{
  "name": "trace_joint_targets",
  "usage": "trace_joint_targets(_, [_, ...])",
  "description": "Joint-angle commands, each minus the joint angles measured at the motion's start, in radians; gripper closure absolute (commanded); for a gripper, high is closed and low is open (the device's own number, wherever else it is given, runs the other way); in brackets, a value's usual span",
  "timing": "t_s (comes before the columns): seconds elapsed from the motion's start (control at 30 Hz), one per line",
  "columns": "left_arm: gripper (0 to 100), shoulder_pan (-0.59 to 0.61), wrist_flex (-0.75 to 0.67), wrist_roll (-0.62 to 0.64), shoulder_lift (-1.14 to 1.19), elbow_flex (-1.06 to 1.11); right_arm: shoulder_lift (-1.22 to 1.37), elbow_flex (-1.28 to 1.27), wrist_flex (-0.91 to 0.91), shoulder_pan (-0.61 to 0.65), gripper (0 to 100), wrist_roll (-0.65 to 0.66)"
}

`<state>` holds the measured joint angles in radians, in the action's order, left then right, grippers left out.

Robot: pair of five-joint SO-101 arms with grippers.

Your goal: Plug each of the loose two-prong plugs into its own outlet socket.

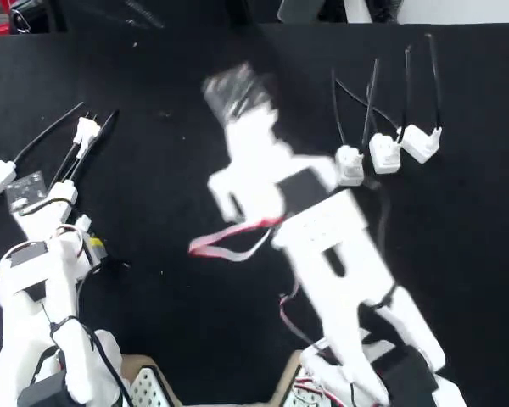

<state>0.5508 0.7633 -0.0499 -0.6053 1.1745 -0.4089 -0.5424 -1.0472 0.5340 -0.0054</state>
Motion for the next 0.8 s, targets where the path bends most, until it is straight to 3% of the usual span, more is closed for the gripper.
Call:
trace_joint_targets(0.0, [76,-0.018,0.057,-0.075,-0.015,-0.165,-0.054,-0.283,0.302,0.058,74.8,-0.005])
trace_joint_targets(0.23, [76,0.021,0.086,-0.292,0.031,-0.435,-0.056,-0.478,0.517,0.1,74.8,-0.025])
trace_joint_targets(0.47, [76,0.024,0.104,-0.439,0.348,-0.664,-0.056,-0.547,0.591,0.103,74.8,-0.02])
trace_joint_targets(0.63, [76,0.016,0.321,-0.555,0.583,-0.967,-0.056,-0.547,0.589,0.103,74.8,-0.02])
trace_joint_targets(0.77, [76,0.016,0.411,-0.621,0.752,-1.182,-0.056,-0.547,0.588,0.103,74.8,-0.021])
